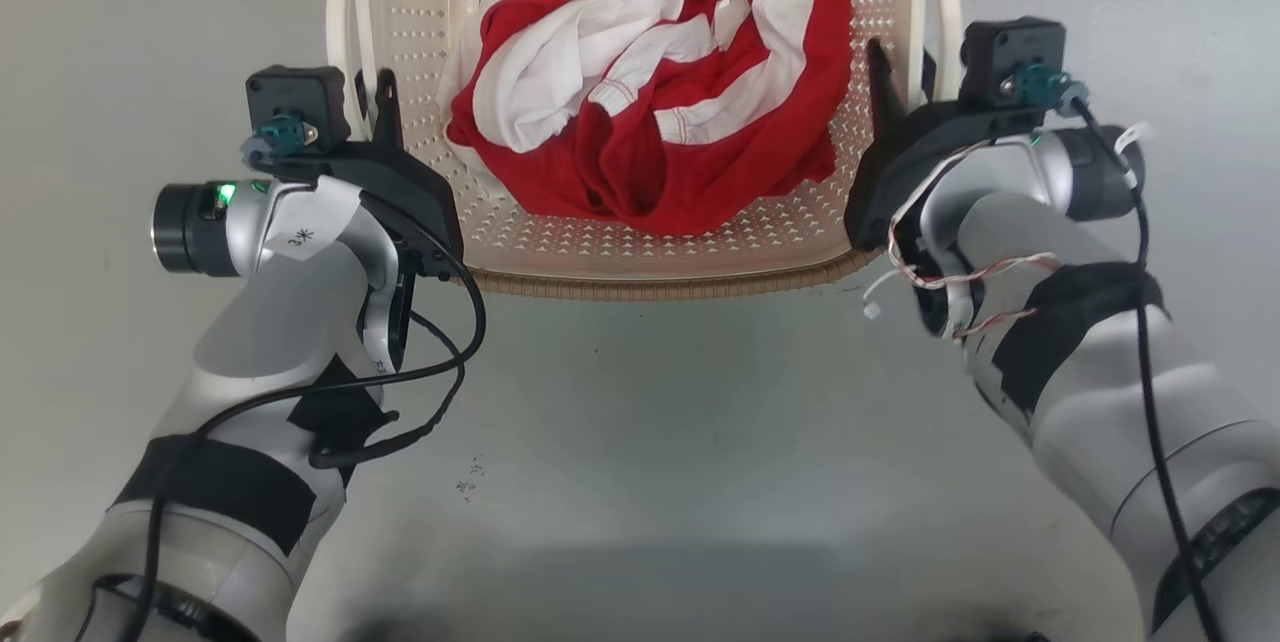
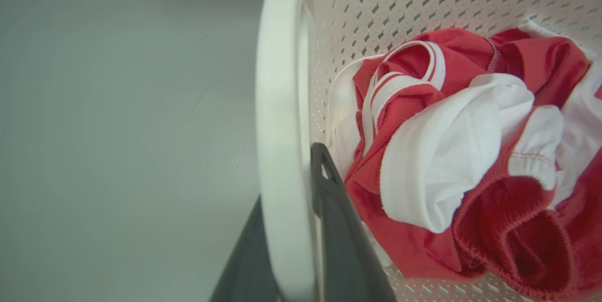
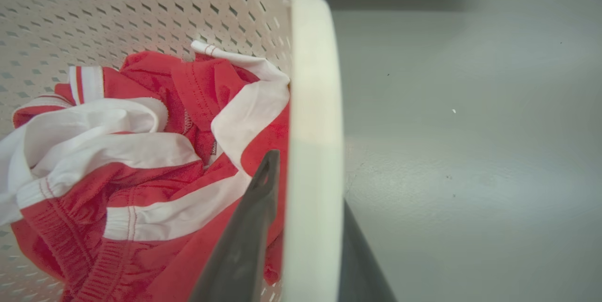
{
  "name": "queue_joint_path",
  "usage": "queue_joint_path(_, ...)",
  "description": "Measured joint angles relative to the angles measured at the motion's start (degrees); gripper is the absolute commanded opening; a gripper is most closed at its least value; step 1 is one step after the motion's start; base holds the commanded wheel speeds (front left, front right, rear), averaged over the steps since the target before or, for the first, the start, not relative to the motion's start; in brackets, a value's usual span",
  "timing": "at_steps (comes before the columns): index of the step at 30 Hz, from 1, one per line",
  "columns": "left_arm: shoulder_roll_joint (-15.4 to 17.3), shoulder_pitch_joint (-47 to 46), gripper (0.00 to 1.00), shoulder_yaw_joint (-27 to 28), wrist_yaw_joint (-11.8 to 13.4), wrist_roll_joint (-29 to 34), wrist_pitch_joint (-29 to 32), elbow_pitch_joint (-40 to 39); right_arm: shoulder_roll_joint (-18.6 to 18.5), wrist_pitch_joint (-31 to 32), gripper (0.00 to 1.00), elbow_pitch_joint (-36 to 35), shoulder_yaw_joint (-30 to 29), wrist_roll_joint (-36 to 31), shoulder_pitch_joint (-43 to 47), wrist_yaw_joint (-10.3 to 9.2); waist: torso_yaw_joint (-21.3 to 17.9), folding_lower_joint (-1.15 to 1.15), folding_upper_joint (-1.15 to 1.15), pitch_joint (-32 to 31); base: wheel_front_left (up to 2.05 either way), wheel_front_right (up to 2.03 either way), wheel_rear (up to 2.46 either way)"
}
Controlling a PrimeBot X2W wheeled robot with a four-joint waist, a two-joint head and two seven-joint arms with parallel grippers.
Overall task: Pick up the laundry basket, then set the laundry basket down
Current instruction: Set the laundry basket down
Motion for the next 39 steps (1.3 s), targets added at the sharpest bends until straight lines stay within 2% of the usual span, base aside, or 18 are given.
queue_joint_path(1, 0.12, -0.26, 0.38, -0.05, -0.03, 0.31, -0.49, -0.02, 0.18, 0.05, 0.80, 0.02, 0.26, 0.00, 0.42, 0.09, -0.02, 0.02, 0.02, -0.02, 0.00, 0.00, 0.00)
queue_joint_path(2, 0.10, -0.53, 0.69, -0.16, -0.02, 0.69, -0.42, 0.04, 0.62, 0.03, 1.00, 0.01, 0.36, 0.00, 0.98, 0.20, -0.05, 0.02, 0.02, -0.06, 0.00, 0.00, 0.00)
queue_joint_path(3, -0.11, -0.65, 0.69, -0.26, -0.01, 1.05, 0.00, 0.21, 0.90, 0.03, 1.00, 0.00, 0.44, 0.00, 1.24, 0.24, -0.08, 0.02, 0.02, -0.13, 0.00, 0.00, 0.00)
queue_joint_path(4, -0.34, -0.64, 0.86, -0.34, -0.01, 1.14, 0.08, 0.36, 1.11, 0.03, 1.00, -0.04, 0.55, 0.00, 1.26, 0.26, -0.10, 0.02, 0.02, -0.20, 0.00, 0.00, 0.00)
queue_joint_path(5, -0.57, -0.64, 0.97, -0.34, -0.01, 1.21, 0.08, 0.43, 1.29, 0.03, 1.00, -0.07, 0.59, 0.00, 1.26, 0.32, -0.11, 0.02, 0.02, -0.27, 0.00, 0.00, 0.00)
queue_joint_path(6, -0.86, -0.64, 1.00, -0.35, -0.01, 1.25, 0.07, 0.45, 1.40, 0.03, 1.00, -0.05, 0.62, 0.00, 1.26, 0.32, -0.12, 0.02, 0.02, -0.35, 0.00, 0.00, 0.00)
queue_joint_path(24, 0.32, 0.40, 1.00, 0.13, -0.76, 1.13, -0.47, 1.60, 1.41, -0.12, 1.00, 0.89, 1.07, 0.00, 1.26, 0.32, -0.38, -0.02, -0.01, -4.03, 0.00, 0.00, 0.00)
queue_joint_path(39, 0.83, 3.52, 1.00, 1.55, -1.54, 0.75, -1.44, 1.67, 1.53, -1.05, 1.00, 2.10, 0.98, 0.14, 1.26, 0.33, -1.23, -0.02, -0.02, -11.10, 0.00, 0.00, 0.00)
